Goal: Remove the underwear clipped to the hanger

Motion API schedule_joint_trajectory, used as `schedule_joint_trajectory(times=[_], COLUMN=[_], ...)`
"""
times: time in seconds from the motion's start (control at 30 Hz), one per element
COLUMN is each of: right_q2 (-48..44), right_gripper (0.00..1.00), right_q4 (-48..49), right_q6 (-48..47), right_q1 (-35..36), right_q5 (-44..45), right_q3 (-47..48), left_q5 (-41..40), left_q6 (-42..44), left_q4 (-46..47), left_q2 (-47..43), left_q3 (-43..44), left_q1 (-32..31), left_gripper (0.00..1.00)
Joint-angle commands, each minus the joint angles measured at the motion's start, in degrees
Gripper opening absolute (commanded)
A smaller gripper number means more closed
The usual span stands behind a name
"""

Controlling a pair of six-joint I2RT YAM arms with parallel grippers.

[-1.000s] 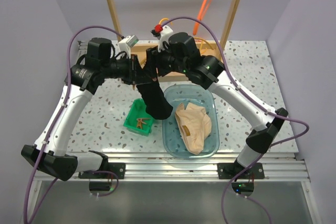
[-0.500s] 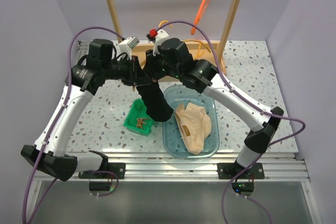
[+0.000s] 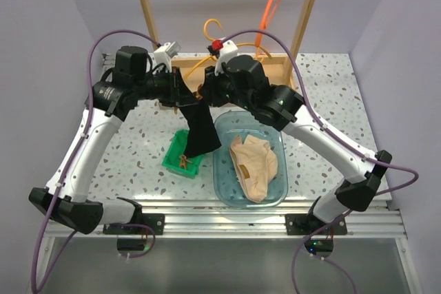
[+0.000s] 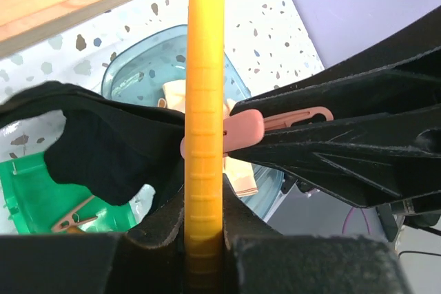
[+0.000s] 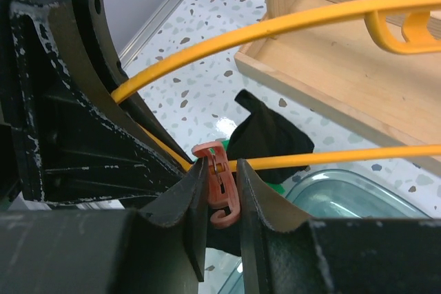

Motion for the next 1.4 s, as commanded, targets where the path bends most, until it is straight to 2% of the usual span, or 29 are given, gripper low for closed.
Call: schedule_joint_trajectory(times=[0.0,0.2,0.4,0.43,0.47,0.53,0.63,0.73,0.8,1.03,1.2,1.37], right_q2=[-4.4,-7.8,-11.4,-11.9,-12.6,-13.2,-13.4,-10.4,-8.6,-9.8,-3.9,-1.1], right_gripper=[0.17,0.25,0.38,0.44,0.59,0.69,0.97,0.98,0.98,0.98,0.98,0.98], right_q4=[-4.6,-3.7,-5.5,-6.3,-6.8,-8.0,-8.1,-9.4,-10.3,0.5,-2.8,1.3], right_q6=[-2.3,-1.1,-0.1,0.0,0.1,0.7,3.1,7.8,13.5,35.0,41.9,48.7], right_q1=[-1.0,-1.0,-1.0,-1.0,-1.0,-1.0,-1.2,-1.7,-2.0,-4.1,-5.0,-7.5], right_q5=[6.5,6.0,5.9,5.6,5.3,4.7,0.4,-5.7,-5.9,-6.4,-8.5,-15.8], right_q3=[-1.4,-5.2,-8.8,-9.6,-9.7,-9.6,-8.2,-4.3,-2.5,-4.8,1.1,-1.7], left_q5=[-4.6,-5.5,-6.7,-6.7,-6.4,-6.0,-5.7,-6.8,-10.2,-25.2,-36.1,-39.5], left_q6=[-1.3,-3.2,-4.3,-4.4,-4.5,-4.4,-3.6,-1.0,1.9,8.1,10.6,13.3], left_q4=[3.2,4.4,4.9,4.9,5.0,5.3,5.3,4.4,2.5,-0.7,2.4,6.8], left_q2=[0.2,1.3,2.5,2.7,3.0,3.2,3.4,3.3,3.0,-0.5,-3.9,-8.6], left_q3=[4.0,5.7,8.0,8.3,8.7,8.9,8.5,8.4,8.2,4.1,-0.2,-4.7], left_q1=[2.3,3.1,3.4,3.4,3.5,3.4,3.4,3.3,3.1,0.0,-5.8,-7.5], left_gripper=[0.00,0.00,0.00,0.00,0.00,0.00,0.00,0.00,0.00,0.00,0.00,0.00])
